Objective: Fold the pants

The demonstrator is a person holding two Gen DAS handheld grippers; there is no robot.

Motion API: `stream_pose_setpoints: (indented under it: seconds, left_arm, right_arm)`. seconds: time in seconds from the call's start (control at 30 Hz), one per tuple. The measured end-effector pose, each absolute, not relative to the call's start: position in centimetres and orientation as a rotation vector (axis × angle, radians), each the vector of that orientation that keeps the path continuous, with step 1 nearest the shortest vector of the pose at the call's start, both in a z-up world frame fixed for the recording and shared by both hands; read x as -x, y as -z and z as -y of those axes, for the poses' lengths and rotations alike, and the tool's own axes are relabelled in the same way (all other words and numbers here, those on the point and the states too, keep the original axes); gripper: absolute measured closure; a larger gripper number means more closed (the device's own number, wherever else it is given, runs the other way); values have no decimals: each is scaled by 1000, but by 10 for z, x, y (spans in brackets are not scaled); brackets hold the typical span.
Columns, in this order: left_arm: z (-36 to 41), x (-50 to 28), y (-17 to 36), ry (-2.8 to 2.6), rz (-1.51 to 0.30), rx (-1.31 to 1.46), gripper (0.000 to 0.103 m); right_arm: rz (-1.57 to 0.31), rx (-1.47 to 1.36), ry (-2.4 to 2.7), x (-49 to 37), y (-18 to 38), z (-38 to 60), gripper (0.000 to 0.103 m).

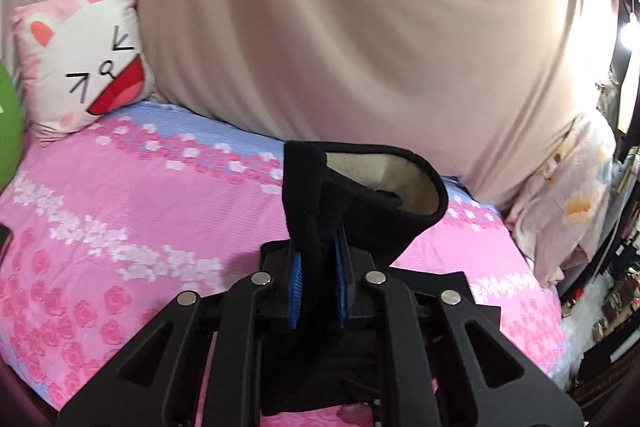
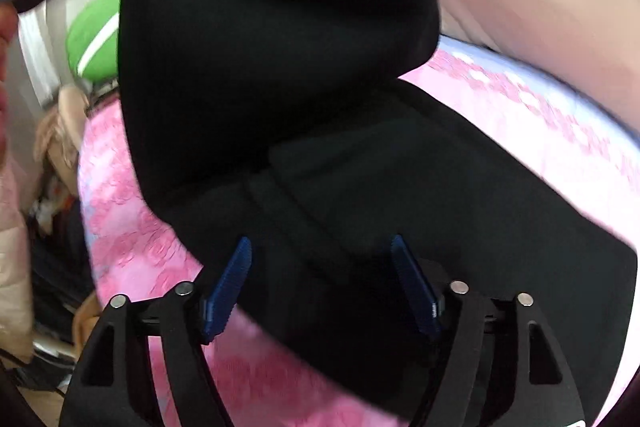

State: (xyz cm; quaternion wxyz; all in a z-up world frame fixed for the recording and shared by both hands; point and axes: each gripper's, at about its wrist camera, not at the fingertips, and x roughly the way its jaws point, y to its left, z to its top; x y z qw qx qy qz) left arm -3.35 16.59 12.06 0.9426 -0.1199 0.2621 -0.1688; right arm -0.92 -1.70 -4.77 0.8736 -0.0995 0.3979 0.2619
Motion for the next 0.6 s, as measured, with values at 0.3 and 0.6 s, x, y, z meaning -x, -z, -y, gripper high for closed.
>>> stream_pose_setpoints:
  seconds: [0.3,0.6]
  left_arm:
    - [-191,31,-116,302,-533,284,90]
    - [-182,27,-121,353,-525,277,90]
  right_arm:
    - [-799,101,-511,-26,29,34,94]
    - [-769,161,-544,6,-7,60,87]
